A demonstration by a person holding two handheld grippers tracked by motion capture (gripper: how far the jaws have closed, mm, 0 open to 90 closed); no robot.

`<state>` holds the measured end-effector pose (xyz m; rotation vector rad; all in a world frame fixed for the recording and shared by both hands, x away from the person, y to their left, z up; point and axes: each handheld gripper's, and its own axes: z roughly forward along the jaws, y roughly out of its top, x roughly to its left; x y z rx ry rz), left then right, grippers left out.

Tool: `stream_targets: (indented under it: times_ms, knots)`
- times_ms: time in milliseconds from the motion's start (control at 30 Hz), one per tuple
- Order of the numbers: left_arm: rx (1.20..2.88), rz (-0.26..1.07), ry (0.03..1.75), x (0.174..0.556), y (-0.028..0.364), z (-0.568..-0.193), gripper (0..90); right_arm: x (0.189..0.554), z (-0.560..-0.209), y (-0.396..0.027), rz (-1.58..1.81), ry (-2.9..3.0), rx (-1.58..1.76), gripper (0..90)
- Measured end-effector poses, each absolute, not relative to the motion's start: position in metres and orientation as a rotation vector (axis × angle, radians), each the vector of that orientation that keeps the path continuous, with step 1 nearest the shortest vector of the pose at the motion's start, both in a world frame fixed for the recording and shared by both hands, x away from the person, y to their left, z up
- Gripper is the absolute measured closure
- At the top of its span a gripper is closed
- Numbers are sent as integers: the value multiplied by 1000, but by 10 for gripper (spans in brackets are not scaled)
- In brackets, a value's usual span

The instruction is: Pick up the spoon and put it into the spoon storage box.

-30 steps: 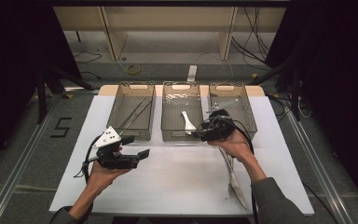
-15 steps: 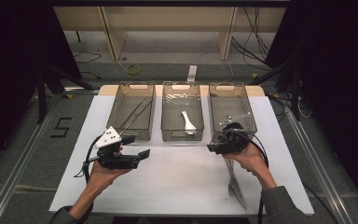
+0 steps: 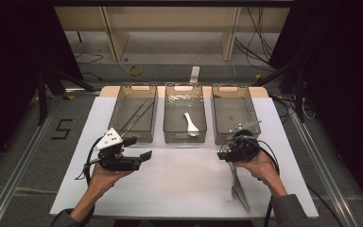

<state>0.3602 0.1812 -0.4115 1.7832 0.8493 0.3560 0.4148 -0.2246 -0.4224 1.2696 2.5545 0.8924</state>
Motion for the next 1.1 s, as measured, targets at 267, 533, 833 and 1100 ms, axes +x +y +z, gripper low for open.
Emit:
stream_targets:
  times_ms: [267,533,833,1100]
  knots:
    - [1782,354,853,360,181,-411,166,412,-427,-225,845,2577,1283,329]
    - [1781,353,853,360,181,-411,166,410,-431,-225,814,2598,1276,277]
    - [1782,350,853,360,182,-411,166,405,-434,-227,783,2619,1275,278]
    - [1782,351,851,361,182,-411,166,401,-438,-228,746,2651,1271,304]
